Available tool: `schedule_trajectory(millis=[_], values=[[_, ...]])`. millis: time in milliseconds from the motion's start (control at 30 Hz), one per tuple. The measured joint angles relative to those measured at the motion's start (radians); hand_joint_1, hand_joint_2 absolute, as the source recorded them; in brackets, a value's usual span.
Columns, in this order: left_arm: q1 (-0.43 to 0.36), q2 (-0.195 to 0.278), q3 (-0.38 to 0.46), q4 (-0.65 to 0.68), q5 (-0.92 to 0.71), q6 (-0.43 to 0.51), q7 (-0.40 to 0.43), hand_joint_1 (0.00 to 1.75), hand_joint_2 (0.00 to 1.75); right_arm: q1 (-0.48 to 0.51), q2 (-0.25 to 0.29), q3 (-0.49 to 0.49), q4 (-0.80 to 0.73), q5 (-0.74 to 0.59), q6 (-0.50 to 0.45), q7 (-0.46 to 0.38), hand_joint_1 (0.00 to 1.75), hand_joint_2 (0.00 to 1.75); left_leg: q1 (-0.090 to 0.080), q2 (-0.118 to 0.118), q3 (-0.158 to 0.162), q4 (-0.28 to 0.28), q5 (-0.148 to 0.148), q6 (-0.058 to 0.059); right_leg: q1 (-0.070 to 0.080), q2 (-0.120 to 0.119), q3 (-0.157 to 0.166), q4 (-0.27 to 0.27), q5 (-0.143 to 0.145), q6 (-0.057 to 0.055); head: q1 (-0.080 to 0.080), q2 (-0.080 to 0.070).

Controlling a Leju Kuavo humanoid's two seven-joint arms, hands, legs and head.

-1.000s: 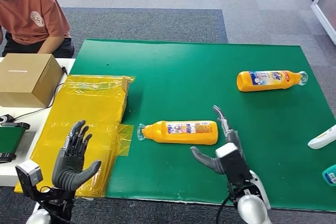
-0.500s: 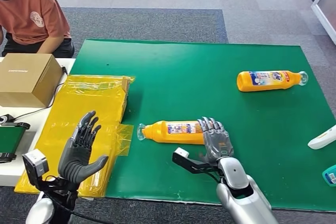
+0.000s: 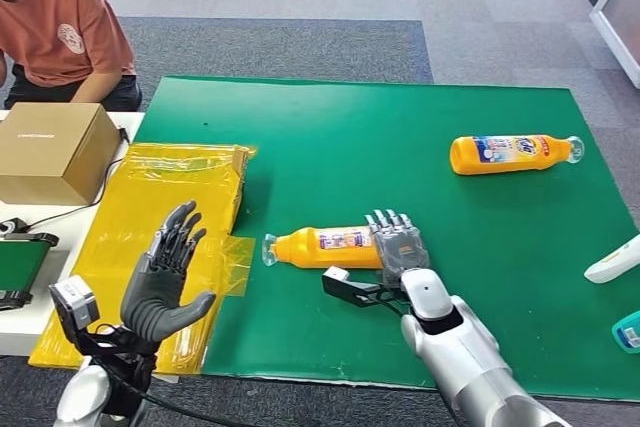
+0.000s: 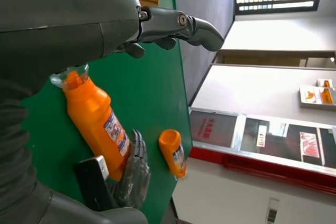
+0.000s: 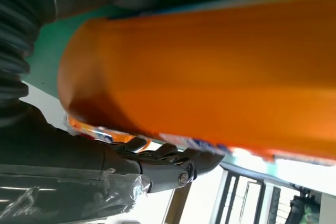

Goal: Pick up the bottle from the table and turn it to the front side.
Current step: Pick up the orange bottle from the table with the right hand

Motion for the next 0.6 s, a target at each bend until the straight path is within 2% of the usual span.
schedule_trajectory(millis=[200,367,433,533,600], values=[[0.000,0.000,-0.003,0.002,0.009,-0.009,0.000,0.00,1.75,-0.031,0.008,0.007,0.047,-0.045,0.015,-0.040,1.75,1.75,0.000,0.000,0.001,0.000,0.001,0.001,0.000,0.000,0.001,0.000,0.001,0.000,0.000,0.000],[0.003,0.000,-0.003,0.002,0.015,-0.010,0.000,0.00,1.75,-0.027,0.008,-0.026,0.031,-0.231,0.030,-0.140,1.75,1.75,0.000,0.000,0.002,0.001,0.001,0.000,0.000,0.000,0.001,0.000,0.001,0.000,0.000,0.000],[0.007,0.001,-0.002,0.002,0.016,-0.009,-0.002,0.00,1.75,-0.011,0.007,-0.056,-0.006,-0.385,0.080,-0.208,1.75,1.75,0.000,0.000,0.002,0.001,0.001,0.000,0.000,0.000,0.001,0.000,0.001,0.000,0.000,0.000],[0.018,0.002,-0.001,0.002,0.018,-0.001,-0.013,0.00,1.75,0.050,0.006,-0.127,-0.106,-0.754,0.223,-0.348,1.75,1.75,0.000,0.000,0.000,0.001,0.000,0.000,0.000,0.000,0.001,0.000,0.001,0.000,0.000,0.000],[0.024,0.006,0.000,0.002,0.020,0.006,-0.025,0.00,1.75,0.102,0.007,-0.178,-0.191,-0.965,0.303,-0.413,1.75,1.75,0.000,-0.001,-0.003,0.001,0.001,0.000,0.000,-0.001,-0.001,0.000,0.001,0.000,0.000,0.000]])
